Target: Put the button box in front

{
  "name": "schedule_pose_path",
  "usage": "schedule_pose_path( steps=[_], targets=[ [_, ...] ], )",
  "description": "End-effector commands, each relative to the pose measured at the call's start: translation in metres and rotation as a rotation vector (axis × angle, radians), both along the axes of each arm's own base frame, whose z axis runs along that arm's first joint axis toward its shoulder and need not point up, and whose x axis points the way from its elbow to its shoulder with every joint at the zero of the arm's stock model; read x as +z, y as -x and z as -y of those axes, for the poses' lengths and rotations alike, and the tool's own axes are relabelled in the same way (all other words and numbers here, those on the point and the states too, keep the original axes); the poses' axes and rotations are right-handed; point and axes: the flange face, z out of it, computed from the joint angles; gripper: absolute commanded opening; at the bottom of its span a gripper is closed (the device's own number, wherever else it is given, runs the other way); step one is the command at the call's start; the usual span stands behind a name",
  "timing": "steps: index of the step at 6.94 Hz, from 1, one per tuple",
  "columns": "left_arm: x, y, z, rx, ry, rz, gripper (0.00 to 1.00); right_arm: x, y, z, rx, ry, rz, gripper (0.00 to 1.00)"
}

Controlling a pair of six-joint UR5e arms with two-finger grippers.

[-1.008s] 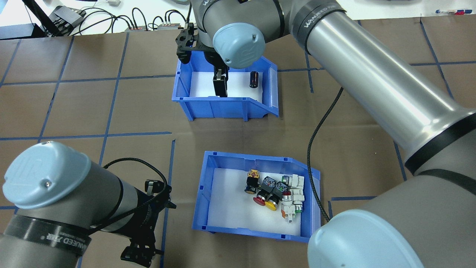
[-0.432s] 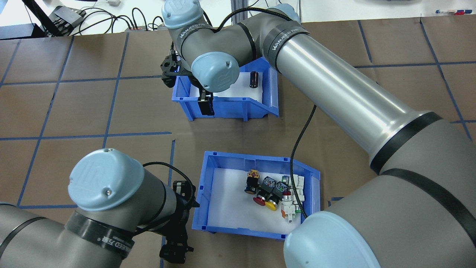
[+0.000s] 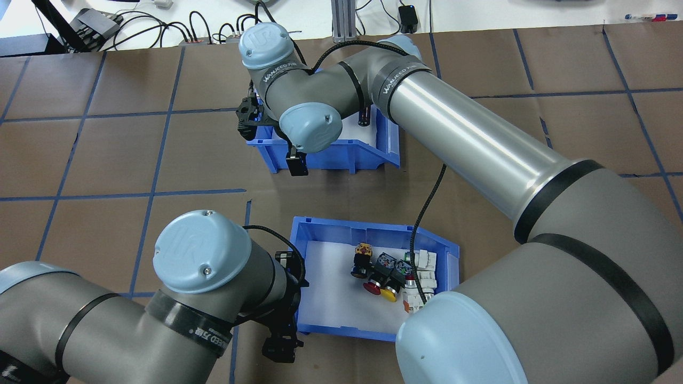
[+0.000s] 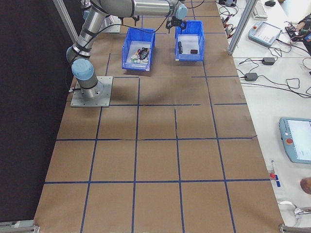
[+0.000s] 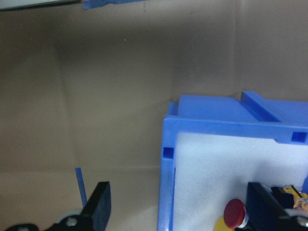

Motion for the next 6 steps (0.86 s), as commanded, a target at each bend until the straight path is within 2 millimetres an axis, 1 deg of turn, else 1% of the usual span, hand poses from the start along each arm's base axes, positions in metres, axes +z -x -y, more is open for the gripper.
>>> schedule_pose_path(
  steps=[1,2,3,4,5,6],
  targets=[
    [-0.019,0.023,0.000,-0.022,-0.002,0.003,0.99,0.005,0.001,0.002,0.003,0.047,0.022,1.00],
    [-0.023,0.026,0.001,-0.039,-0.005,0.006,0.99,0.007,0.001,0.002,0.002,0.054,0.016,0.88],
    [-0.027,0.028,-0.002,-0.068,-0.013,0.010,0.99,0.009,0.005,0.004,0.002,0.072,-0.024,0.53],
    [-0.032,0.031,-0.006,-0.086,-0.025,0.016,0.99,0.010,0.006,0.004,0.004,0.073,-0.029,0.27],
    [-0.039,0.036,-0.003,-0.085,-0.038,0.026,0.99,0.015,0.006,0.006,0.005,0.081,-0.025,0.15],
    [-0.046,0.042,-0.006,-0.102,-0.048,0.032,0.99,0.023,0.005,0.008,0.004,0.096,-0.017,0.07]
  ],
)
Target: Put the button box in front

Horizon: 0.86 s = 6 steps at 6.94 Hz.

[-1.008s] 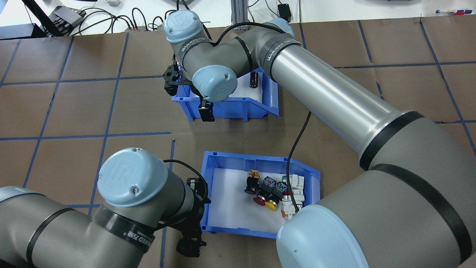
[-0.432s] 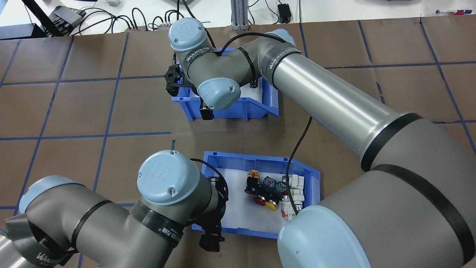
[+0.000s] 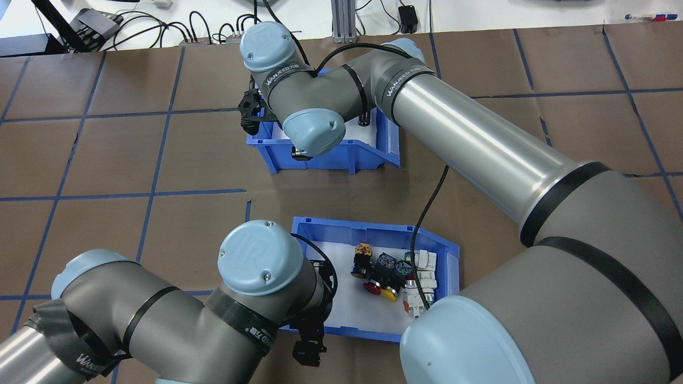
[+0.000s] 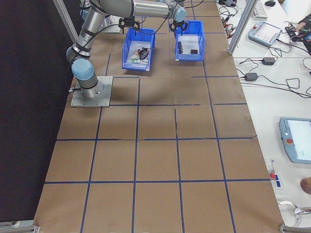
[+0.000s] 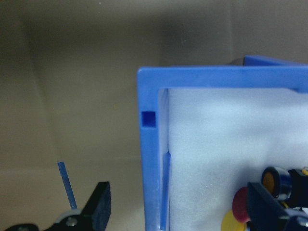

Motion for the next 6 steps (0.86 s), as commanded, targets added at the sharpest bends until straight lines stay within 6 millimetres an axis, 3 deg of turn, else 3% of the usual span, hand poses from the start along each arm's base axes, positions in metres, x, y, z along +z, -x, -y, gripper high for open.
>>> schedule_pose_path(
  steps=[1,3,4,5,6],
  targets=[
    [-0.016,0.010,-0.002,-0.028,-0.030,0.020,0.99,0.019,0.004,0.010,-0.007,0.031,0.015,0.04],
    [-0.031,0.021,-0.001,-0.047,-0.027,0.019,0.99,0.044,0.021,0.016,0.010,0.056,0.025,0.02],
    [-0.031,0.021,-0.001,-0.047,-0.025,0.019,0.77,0.050,0.032,0.019,0.024,0.056,0.020,0.01],
    [-0.032,0.022,-0.001,-0.045,-0.027,0.019,0.44,0.061,0.052,0.023,0.063,0.033,-0.002,0.01],
    [-0.032,0.023,-0.001,-0.042,-0.027,0.011,0.22,0.082,0.090,0.034,0.085,0.012,-0.018,0.01]
  ],
)
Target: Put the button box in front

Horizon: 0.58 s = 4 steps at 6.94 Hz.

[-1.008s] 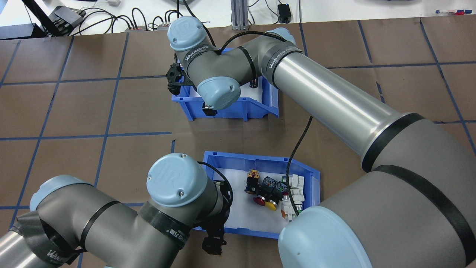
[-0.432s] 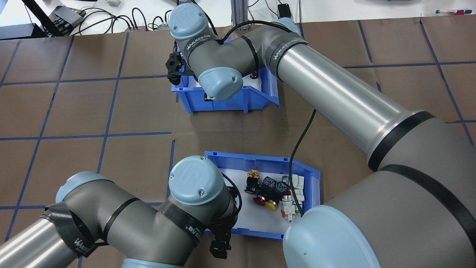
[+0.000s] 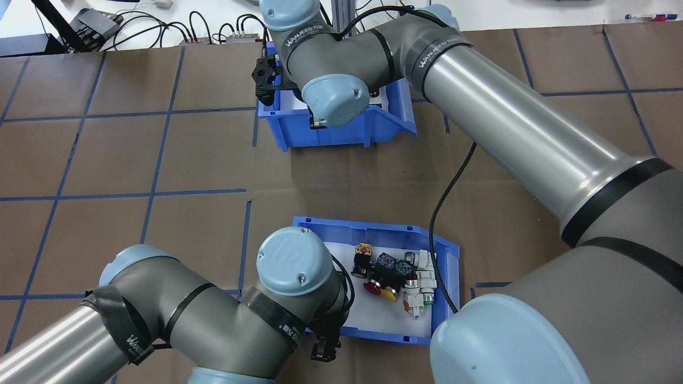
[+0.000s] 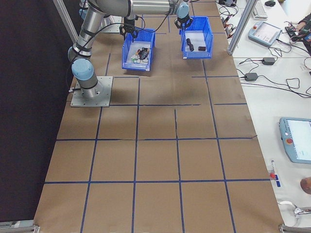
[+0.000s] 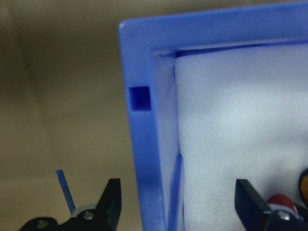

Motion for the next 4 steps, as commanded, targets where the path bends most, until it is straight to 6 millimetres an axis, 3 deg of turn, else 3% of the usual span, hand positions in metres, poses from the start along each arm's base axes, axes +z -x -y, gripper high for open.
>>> schedule_pose_path(
  steps=[1,3,4],
  targets=[
    [0.004,0.002,-0.001,0.001,0.014,-0.018,0.00,0.034,0.082,0.024,0.020,-0.036,-0.028,0.01],
    [0.032,-0.001,-0.001,-0.011,0.095,-0.054,0.00,0.044,0.182,0.045,-0.043,-0.058,-0.038,0.01],
    [0.049,-0.011,0.002,-0.022,0.133,-0.059,0.00,0.054,0.240,0.042,-0.074,-0.062,-0.039,0.01]
  ],
)
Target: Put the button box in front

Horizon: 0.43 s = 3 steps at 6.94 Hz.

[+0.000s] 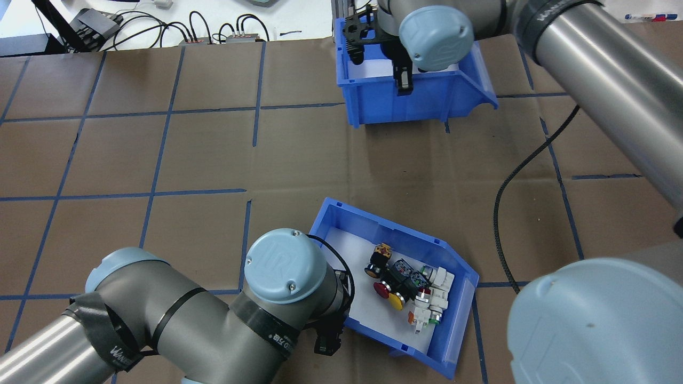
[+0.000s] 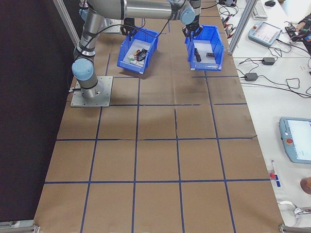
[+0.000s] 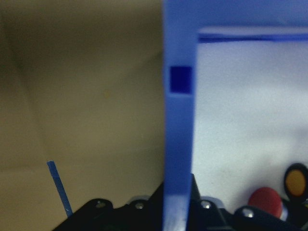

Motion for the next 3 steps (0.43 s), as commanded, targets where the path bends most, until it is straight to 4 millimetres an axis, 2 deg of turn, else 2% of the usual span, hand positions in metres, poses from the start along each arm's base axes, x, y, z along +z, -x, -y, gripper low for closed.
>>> schedule_pose_path(
  steps=[1,2,3],
  targets=[
    [0.022,-0.028,0.020,-0.049,0.088,0.026,0.00,0.023,0.124,-0.011,-0.081,-0.008,0.003,0.01],
    [0.026,-0.056,0.047,-0.009,0.103,0.031,0.00,0.028,0.169,-0.030,-0.089,-0.019,-0.001,0.01],
    [0.035,-0.079,0.064,-0.018,0.129,0.031,0.00,0.032,0.208,-0.056,-0.087,-0.032,-0.003,0.01]
  ],
)
